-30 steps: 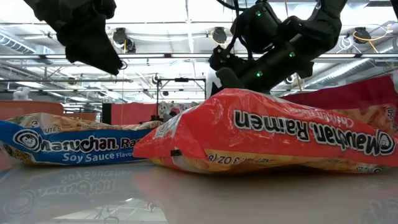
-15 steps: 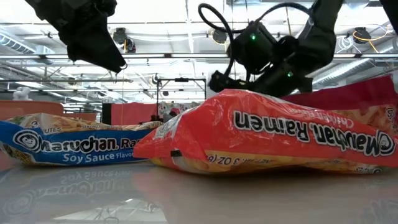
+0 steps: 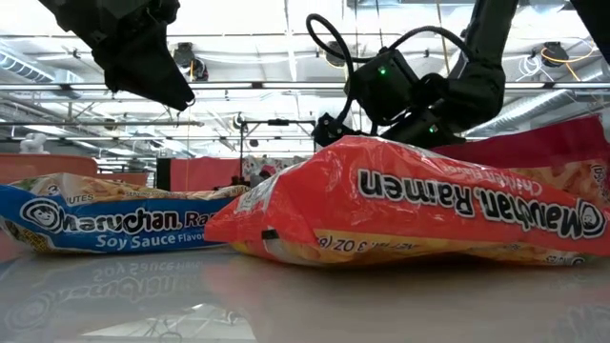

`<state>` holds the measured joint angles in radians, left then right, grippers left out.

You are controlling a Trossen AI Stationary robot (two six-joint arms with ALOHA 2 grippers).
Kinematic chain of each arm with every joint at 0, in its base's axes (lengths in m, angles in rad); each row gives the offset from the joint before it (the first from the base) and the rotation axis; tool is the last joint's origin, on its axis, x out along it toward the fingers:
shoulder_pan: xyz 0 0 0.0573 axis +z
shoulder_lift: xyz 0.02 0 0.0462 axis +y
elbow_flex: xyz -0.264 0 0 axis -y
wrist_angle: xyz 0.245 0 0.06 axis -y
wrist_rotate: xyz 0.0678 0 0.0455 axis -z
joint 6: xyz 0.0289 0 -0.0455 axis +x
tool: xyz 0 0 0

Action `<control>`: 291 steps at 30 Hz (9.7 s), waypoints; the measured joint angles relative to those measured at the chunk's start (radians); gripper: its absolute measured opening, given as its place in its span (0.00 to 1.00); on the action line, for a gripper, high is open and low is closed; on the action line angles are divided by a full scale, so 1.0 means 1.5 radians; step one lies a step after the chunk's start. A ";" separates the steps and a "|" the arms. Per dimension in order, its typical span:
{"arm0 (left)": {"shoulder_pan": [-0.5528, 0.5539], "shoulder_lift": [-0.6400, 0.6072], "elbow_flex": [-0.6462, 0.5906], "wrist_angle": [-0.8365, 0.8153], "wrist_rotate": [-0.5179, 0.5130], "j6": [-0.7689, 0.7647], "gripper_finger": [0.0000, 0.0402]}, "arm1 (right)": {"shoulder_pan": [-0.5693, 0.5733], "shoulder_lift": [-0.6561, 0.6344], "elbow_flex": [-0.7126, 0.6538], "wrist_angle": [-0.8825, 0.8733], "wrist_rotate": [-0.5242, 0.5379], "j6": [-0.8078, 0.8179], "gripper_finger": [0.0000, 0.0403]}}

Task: Sort Maruchan noodles
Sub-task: Put the top blue noodle pack into the gray bin

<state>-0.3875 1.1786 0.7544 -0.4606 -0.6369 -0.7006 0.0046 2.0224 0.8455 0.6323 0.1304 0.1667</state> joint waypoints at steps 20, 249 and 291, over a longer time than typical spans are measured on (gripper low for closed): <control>0.000 0.026 0.000 0.013 -0.002 -0.007 0.45 | 0.008 -0.073 -0.003 -0.014 -0.009 -0.020 0.00; 0.097 0.265 0.001 0.480 0.191 0.349 0.70 | 0.114 -0.314 -0.001 -0.353 0.073 -0.053 0.31; 0.409 -0.031 0.001 0.204 0.378 0.573 0.72 | -0.099 -0.605 -0.001 -0.654 0.247 -0.207 0.32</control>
<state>0.2257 1.1328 0.7563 -0.1553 -0.0700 0.1591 -0.1436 1.1153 0.8436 -0.3480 0.5017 -0.1444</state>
